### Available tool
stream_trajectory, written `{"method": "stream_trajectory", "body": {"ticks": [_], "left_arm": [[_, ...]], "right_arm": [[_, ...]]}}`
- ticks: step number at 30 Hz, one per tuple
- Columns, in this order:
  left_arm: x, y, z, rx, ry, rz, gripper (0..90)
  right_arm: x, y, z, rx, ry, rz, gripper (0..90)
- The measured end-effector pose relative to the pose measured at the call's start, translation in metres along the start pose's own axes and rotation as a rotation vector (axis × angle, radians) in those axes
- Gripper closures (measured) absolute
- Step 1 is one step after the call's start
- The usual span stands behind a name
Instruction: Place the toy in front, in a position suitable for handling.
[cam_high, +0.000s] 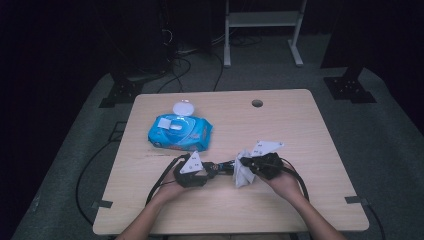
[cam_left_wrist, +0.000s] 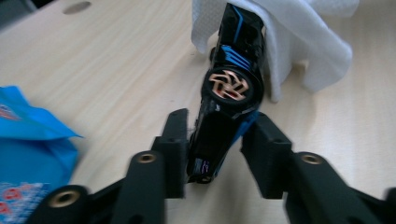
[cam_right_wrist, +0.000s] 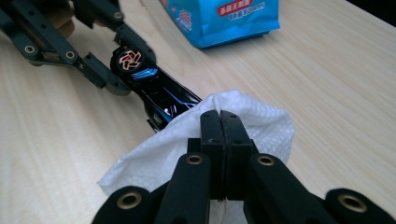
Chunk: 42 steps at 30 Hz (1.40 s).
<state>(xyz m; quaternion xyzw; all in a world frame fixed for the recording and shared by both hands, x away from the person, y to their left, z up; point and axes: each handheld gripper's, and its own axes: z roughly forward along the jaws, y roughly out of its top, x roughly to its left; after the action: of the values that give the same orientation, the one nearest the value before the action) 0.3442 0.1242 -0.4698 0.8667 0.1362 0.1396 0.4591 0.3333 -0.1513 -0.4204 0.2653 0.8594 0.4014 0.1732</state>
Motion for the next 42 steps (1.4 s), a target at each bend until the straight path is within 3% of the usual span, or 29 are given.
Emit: {"method": "stream_trajectory", "body": {"ticks": [4,7,11,14,16,22,27,30,34,37,39,42], "left_arm": [[-0.005,0.001,0.001,0.007,-0.046,0.017,46.9],[-0.008,0.002,0.002,0.019,-0.049,0.038,37.9],[-0.009,0.0,0.002,0.025,-0.048,0.062,39.2],[-0.009,0.0,0.002,0.029,-0.036,0.067,36.5],[-0.008,0.0,0.001,0.02,-0.023,0.063,34.2],[-0.005,0.002,0.001,0.013,-0.007,0.024,20.2],[-0.002,-0.002,0.006,0.057,-0.016,-0.014,12.7],[0.0,-0.005,0.009,0.074,-0.022,-0.043,11.0],[0.002,-0.004,0.014,0.097,-0.028,-0.053,11.5],[0.0,-0.003,0.016,0.108,-0.043,-0.036,20.2],[-0.001,-0.002,0.016,0.11,-0.035,-0.019,22.5],[-0.002,-0.001,0.015,0.112,-0.034,-0.014,23.4]], "right_arm": [[0.007,-0.007,-0.004,0.001,0.007,-0.013,88.8],[0.012,-0.011,-0.003,0.022,0.021,-0.016,88.8],[0.014,-0.016,0.006,0.059,0.044,-0.02,88.7],[0.014,-0.01,0.006,0.053,0.057,-0.016,88.7],[0.012,-0.003,0.004,0.027,0.078,0.001,88.7],[0.006,0.02,0.01,-0.007,0.073,-0.01,88.6],[0.006,0.013,0.033,0.051,0.078,-0.022,86.5],[0.005,0.008,0.038,0.075,0.083,-0.02,74.0],[0.006,0.008,0.029,0.036,0.111,-0.037,62.7],[0.01,0.006,0.028,0.049,0.136,-0.064,56.0],[0.012,0.005,0.032,0.08,0.119,-0.096,55.7],[0.012,0.005,0.042,0.07,0.128,-0.07,60.5]]}}
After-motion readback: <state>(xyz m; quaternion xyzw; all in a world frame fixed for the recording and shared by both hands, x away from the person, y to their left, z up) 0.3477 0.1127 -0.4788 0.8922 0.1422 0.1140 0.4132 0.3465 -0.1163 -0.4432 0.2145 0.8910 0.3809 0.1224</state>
